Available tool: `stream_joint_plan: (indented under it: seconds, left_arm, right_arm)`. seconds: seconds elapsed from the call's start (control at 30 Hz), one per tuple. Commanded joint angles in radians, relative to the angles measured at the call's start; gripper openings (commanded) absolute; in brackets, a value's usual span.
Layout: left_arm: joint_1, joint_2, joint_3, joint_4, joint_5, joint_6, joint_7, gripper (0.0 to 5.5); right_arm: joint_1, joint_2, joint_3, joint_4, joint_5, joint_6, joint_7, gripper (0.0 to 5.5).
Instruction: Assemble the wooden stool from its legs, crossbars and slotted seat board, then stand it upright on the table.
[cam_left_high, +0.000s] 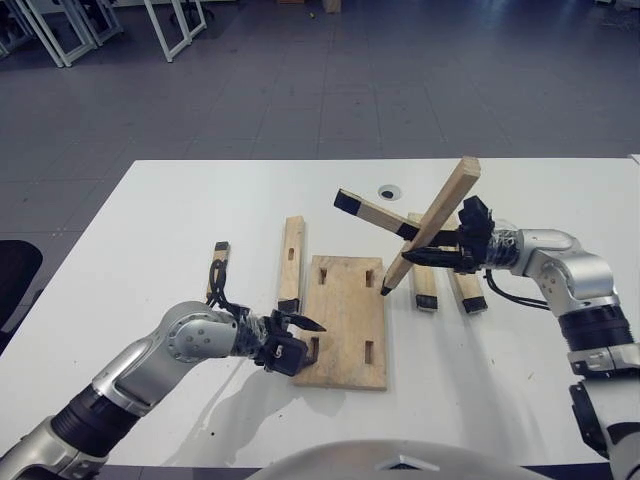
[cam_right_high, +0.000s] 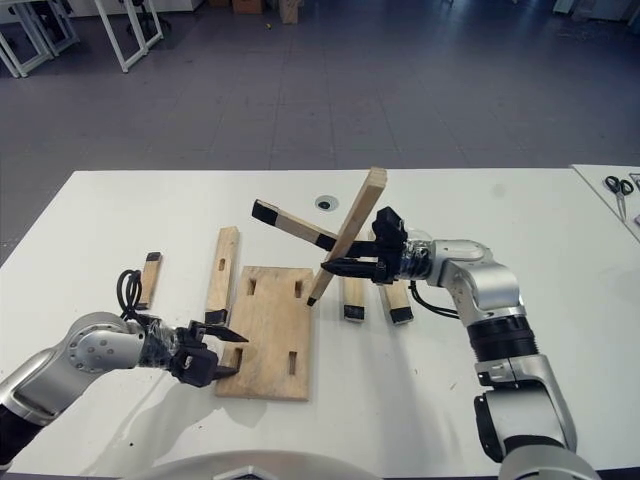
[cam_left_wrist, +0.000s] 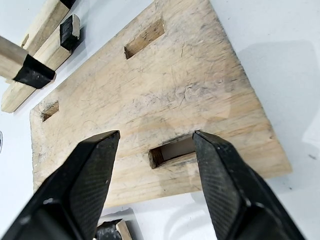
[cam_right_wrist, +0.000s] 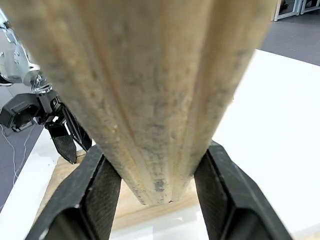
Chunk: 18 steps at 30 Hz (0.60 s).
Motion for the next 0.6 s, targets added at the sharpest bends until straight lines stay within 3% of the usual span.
stream_joint_plan:
  seconds: [0.03,0.6]
  left_arm:
    - [0.069,0.071,-0.062,0.109,0.075,-0.004,-0.094,2.75]
    - [-0.02,0.057,-0.077,0.182,0.072,-0.09,-0.133,2.75]
  right_arm:
    - [-0.069,0.033,0.003,0.034,-0.023,-0.02,0.018,2.02]
    - [-0.152,0.104,0.083,0.329,-0.218,-0.183,0.079,2.02]
